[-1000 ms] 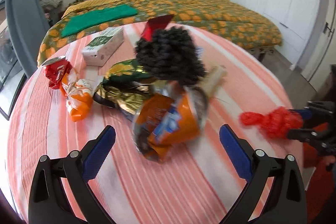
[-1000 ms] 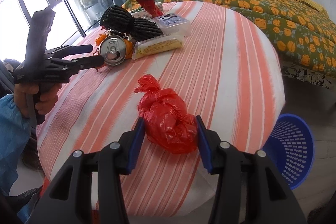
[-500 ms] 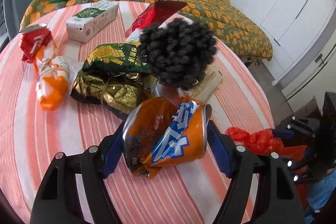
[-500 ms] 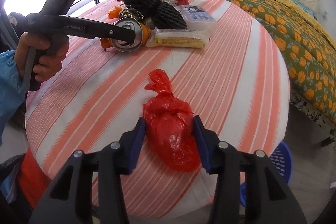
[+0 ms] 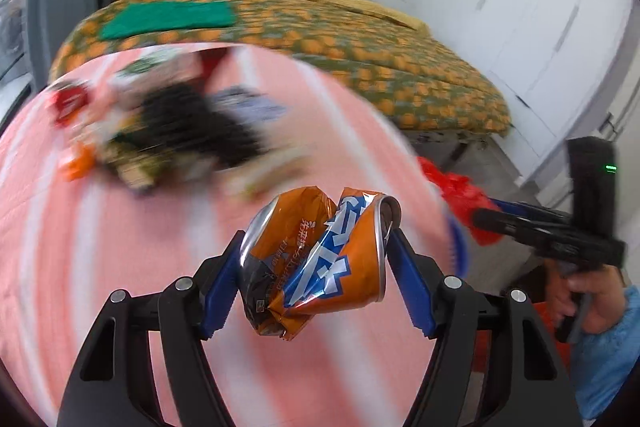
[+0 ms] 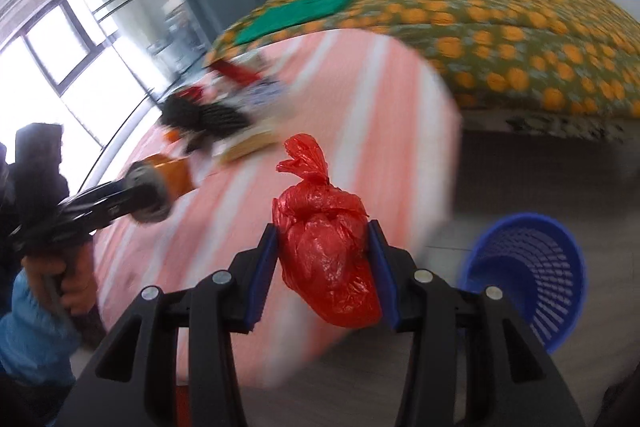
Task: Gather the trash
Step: 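Carry can and red bag to the blue wastebasket and open both tools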
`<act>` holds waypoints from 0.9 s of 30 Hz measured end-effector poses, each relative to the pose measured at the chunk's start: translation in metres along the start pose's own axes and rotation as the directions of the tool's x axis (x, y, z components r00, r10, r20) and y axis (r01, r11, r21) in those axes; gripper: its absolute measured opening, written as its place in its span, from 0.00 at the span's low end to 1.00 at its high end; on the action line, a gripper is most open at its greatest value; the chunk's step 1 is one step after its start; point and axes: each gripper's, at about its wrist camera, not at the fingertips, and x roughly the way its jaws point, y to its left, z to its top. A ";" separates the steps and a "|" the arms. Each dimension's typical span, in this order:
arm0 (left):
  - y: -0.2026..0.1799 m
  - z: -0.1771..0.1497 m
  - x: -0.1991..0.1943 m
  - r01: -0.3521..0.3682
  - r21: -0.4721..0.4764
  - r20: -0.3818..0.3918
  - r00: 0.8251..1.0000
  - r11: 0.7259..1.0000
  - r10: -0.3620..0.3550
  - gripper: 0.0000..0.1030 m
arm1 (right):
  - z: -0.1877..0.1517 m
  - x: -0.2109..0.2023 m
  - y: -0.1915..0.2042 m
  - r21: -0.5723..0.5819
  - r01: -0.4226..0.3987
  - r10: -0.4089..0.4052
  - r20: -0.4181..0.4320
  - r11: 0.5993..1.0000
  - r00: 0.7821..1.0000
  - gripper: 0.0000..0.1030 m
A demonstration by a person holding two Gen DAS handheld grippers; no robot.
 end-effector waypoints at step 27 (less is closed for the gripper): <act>-0.241 -0.015 0.332 0.035 0.115 -0.300 0.954 0.993 0.001 0.83 | -0.047 0.033 -0.300 0.565 0.086 -0.056 -0.071 0.820 0.996 0.69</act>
